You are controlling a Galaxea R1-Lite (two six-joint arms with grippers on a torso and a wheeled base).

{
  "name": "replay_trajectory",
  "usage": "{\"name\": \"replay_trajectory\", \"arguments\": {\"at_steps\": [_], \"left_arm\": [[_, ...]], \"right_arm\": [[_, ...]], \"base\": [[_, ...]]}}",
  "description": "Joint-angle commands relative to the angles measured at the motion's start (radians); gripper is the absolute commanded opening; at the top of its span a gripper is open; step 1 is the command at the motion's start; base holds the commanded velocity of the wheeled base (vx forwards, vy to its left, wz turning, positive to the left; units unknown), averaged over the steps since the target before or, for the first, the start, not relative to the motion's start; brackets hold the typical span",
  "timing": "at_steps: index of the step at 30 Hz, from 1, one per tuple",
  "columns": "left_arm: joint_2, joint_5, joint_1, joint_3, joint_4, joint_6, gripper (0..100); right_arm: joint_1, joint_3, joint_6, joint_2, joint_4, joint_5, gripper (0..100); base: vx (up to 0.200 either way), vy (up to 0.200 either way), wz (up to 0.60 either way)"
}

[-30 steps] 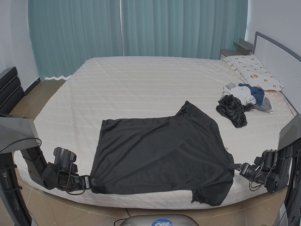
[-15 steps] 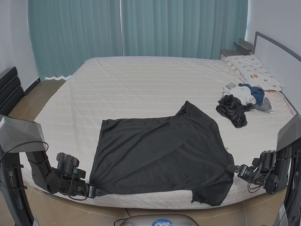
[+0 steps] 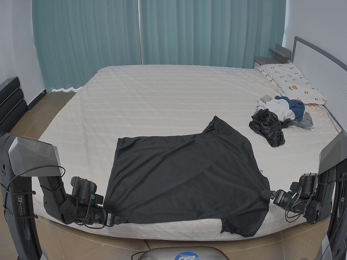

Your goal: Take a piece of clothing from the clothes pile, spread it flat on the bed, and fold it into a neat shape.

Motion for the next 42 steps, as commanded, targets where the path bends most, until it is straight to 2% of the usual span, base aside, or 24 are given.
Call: {"name": "replay_trajectory", "arguments": {"at_steps": [1,8,9,16,27,31,33,38,42], "left_arm": [[0.015,0.000,-0.043,-0.001,-0.002,0.000,100],[0.023,0.008,-0.045,-0.024,-0.002,0.000,100],[0.023,0.009,-0.045,-0.023,-0.002,0.000,0],[0.003,0.012,-0.032,0.011,0.003,-0.002,0],[-0.123,0.005,0.008,0.061,0.002,-0.025,0],[-0.163,-0.004,0.012,0.061,0.002,-0.112,0],[-0.177,-0.012,0.014,0.061,-0.002,-0.186,0],[-0.213,-0.061,0.015,0.063,-0.003,-0.362,0],[-0.220,-0.075,0.015,0.066,-0.003,-0.422,0]], "right_arm": [[0.002,0.000,-0.001,0.000,-0.009,0.001,100],[0.002,0.005,-0.001,-0.002,-0.010,0.001,100],[0.002,0.005,-0.001,-0.004,-0.010,0.001,100],[0.007,0.013,-0.001,-0.010,-0.009,0.001,100],[0.024,0.014,-0.001,-0.007,-0.009,0.001,100],[0.029,0.014,-0.002,-0.014,-0.009,0.002,100],[0.033,0.017,-0.004,-0.014,-0.009,0.004,100],[0.042,0.069,-0.042,-0.008,-0.009,0.068,100],[0.036,0.059,-0.091,0.010,-0.009,0.082,100]], "base": [[0.000,0.000,0.00],[0.000,0.000,0.00],[0.000,0.000,0.00],[0.000,0.000,0.00],[0.000,0.000,0.00],[0.000,0.000,0.00],[0.000,0.000,0.00],[0.000,0.000,0.00],[0.000,0.000,0.00]]}}
